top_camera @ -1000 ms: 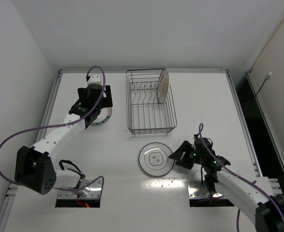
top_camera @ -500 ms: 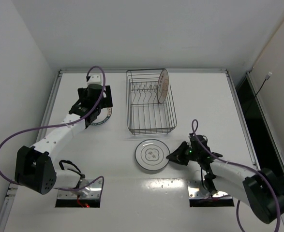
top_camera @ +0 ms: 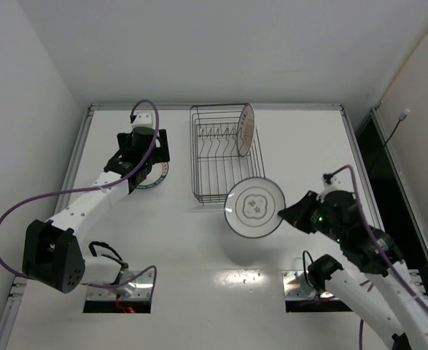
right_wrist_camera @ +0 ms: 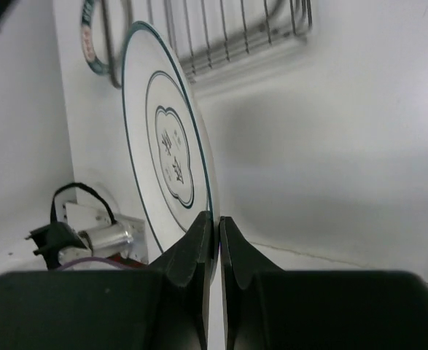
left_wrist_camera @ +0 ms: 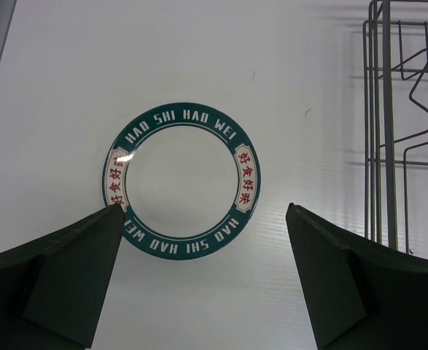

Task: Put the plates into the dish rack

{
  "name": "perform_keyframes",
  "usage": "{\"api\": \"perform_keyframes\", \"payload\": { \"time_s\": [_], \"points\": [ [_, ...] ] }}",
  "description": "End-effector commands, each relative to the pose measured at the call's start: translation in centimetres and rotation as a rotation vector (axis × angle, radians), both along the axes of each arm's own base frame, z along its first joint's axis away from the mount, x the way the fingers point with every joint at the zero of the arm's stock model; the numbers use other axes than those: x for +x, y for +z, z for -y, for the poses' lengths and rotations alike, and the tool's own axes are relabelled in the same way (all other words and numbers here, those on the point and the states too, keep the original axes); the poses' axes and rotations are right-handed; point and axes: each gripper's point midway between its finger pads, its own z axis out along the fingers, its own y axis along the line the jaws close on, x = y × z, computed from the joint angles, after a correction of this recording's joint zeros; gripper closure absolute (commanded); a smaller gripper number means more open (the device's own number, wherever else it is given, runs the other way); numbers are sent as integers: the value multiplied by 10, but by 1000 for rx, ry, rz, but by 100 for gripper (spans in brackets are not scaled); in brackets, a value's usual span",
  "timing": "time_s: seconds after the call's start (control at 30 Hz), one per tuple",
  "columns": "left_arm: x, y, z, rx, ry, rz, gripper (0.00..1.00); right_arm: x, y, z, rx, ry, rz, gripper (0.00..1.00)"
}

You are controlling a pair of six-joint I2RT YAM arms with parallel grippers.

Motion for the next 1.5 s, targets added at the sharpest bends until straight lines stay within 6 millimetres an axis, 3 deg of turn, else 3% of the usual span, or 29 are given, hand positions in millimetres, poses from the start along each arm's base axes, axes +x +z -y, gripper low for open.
{"api": "perform_keyframes", "payload": {
  "time_s": [0.0, 0.1, 0.13, 0.17, 0.2, 0.23, 0.27, 0.3, 0.33, 0.43, 0.47, 0.5, 0.53, 0.67, 0.7, 0.73, 0.83, 0.9, 1.0, 1.17, 1.33, 1.37, 1.47],
  "points": [
    [7, 19, 3, -21, 10, 57, 8, 29, 67, 33, -187, -109, 155, 100],
    [7, 19, 3, -21, 10, 57, 8, 78, 123, 40, -326, -187, 265, 100],
    [8, 16, 3, -18, 10, 48, 8, 91, 155, 40, -326, -213, 325, 100],
    [8, 16, 3, -18, 10, 48, 8, 106, 166, 43, -365, -253, 351, 100],
    [9, 13, 2, -10, 20, 41, 8, 131, 166, 35, -422, -250, 352, 100],
    [9, 13, 2, -9, 20, 41, 8, 146, 189, 32, -425, -269, 399, 100],
    [9, 13, 2, -9, 20, 41, 8, 160, 194, 34, -468, -302, 406, 100],
    [9, 13, 2, -9, 20, 41, 8, 172, 213, 34, -493, -320, 438, 100],
    [9, 13, 2, -9, 20, 41, 8, 199, 197, 28, -574, -333, 398, 100],
    [10, 8, 4, -11, 10, 29, 8, 235, 205, 21, -660, -352, 418, 100],
    [10, 8, 4, -11, 10, 29, 8, 253, 186, 9, -713, -325, 390, 100],
    [11, 4, 4, -7, 10, 20, 8, 262, 180, 6, -742, -323, 380, 100],
    [11, 4, 4, -7, 10, 19, 8, 271, 189, 1, -764, -328, 404, 100],
    [13, 5, 5, -7, 10, 19, 8, 308, 163, -19, -892, -312, 378, 100],
    [14, 1, 5, -3, 10, 10, 8, 314, 165, -26, -899, -312, 389, 100],
    [14, 1, 5, -3, 10, 9, 8, 322, 147, -32, -959, -297, 366, 100],
    [14, -3, 6, 0, 10, 1, 8, 336, 138, -38, -1010, -311, 373, 100],
    [14, -8, 7, 2, 3, -18, 8, 343, 114, -45, -1071, -272, 349, 100],
    [16, -8, 8, 3, 2, -20, 8, 348, 86, -51, -1125, -255, 314, 100],
    [17, -12, 8, 6, 2, -28, 8, 347, 63, -47, -1166, -251, 278, 100],
    [17, -12, 8, 6, 2, -28, 8, 337, 90, -41, -1157, -306, 313, 100],
    [17, -12, 8, 6, 2, -28, 8, 333, 112, -42, -1127, -334, 357, 100],
    [17, -12, 8, 6, 2, -28, 8, 330, 133, -39, -1101, -356, 396, 100]
  ]
}}
